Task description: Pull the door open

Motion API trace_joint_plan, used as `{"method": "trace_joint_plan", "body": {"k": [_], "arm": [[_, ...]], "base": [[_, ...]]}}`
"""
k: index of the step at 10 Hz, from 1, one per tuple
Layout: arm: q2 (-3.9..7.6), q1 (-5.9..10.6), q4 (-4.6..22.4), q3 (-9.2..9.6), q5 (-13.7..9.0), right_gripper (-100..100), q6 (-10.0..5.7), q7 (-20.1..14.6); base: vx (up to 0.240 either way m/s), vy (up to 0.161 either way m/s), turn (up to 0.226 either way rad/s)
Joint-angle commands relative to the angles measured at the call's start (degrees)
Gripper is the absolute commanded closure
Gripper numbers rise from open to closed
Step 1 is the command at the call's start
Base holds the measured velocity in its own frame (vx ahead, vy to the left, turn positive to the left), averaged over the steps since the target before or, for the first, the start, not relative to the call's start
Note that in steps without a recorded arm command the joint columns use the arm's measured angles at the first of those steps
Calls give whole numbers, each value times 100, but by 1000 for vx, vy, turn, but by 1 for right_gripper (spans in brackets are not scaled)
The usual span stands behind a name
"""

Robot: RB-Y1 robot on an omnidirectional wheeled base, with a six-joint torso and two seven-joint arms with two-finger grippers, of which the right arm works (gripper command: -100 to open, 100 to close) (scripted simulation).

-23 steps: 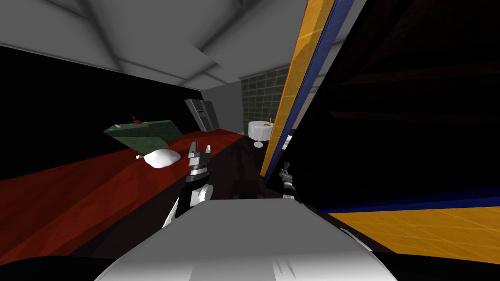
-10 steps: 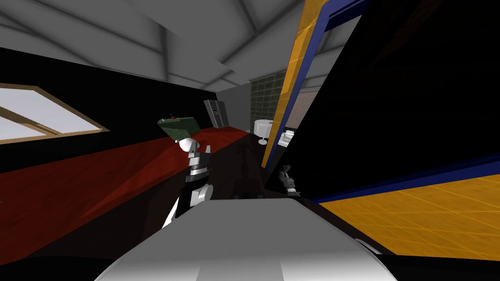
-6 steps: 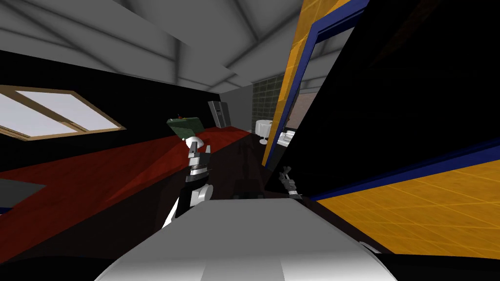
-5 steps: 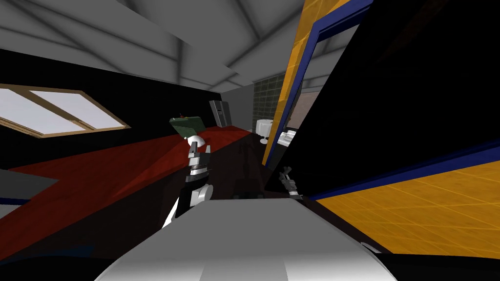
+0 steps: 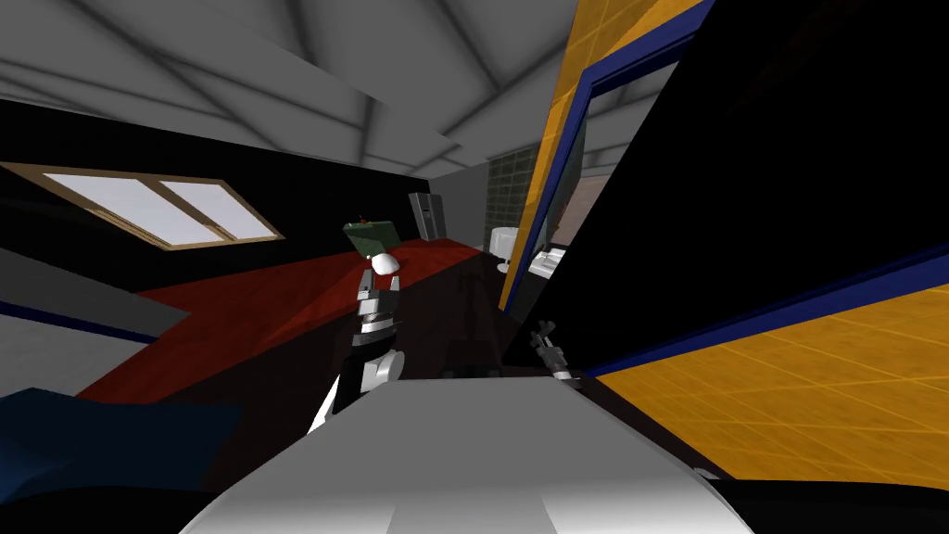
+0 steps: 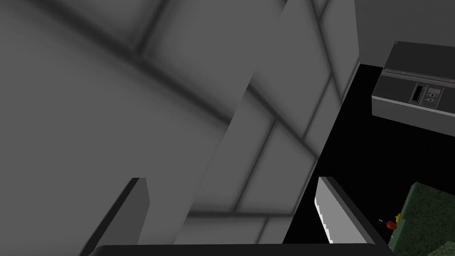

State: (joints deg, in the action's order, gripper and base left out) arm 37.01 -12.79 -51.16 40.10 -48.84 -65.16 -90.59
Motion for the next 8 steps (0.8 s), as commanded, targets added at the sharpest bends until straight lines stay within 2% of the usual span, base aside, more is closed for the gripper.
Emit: {"method": "trace_joint_plan", "body": {"k": [1,2,6,8], "arm": [[62,-33,17,82,33,100,-123,-81],[38,-22,-18,54,19,100,-46,-35],[125,5,160,263,62,100,-276,-218],[168,22,244,351,78,100,-383,-301]], "base": [[-193,-71,95],[-92,-25,31],[-192,-35,145],[-232,-78,129]]}}
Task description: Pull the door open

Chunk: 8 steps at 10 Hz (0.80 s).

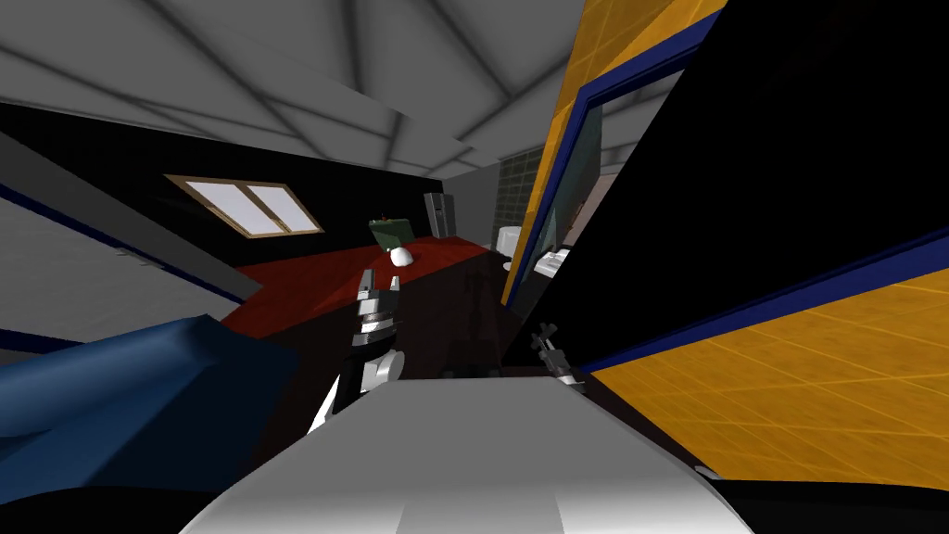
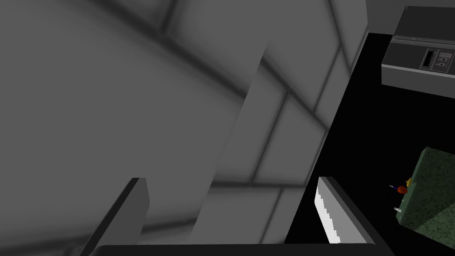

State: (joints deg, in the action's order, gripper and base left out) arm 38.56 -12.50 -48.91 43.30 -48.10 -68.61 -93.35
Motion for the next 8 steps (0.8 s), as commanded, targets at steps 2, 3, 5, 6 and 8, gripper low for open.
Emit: {"method": "trace_joint_plan", "body": {"k": [2,3,5,6,8], "arm": [[50,7,90,106,18,100,-128,-96],[69,15,126,145,25,100,-175,-132],[70,13,185,192,37,100,-216,-167],[75,13,206,207,39,100,-241,-183],[97,15,300,276,52,100,-354,-257]], "base": [[-194,-48,121],[-206,-53,124],[-111,-35,84],[-176,-72,166],[-204,-47,142]]}}
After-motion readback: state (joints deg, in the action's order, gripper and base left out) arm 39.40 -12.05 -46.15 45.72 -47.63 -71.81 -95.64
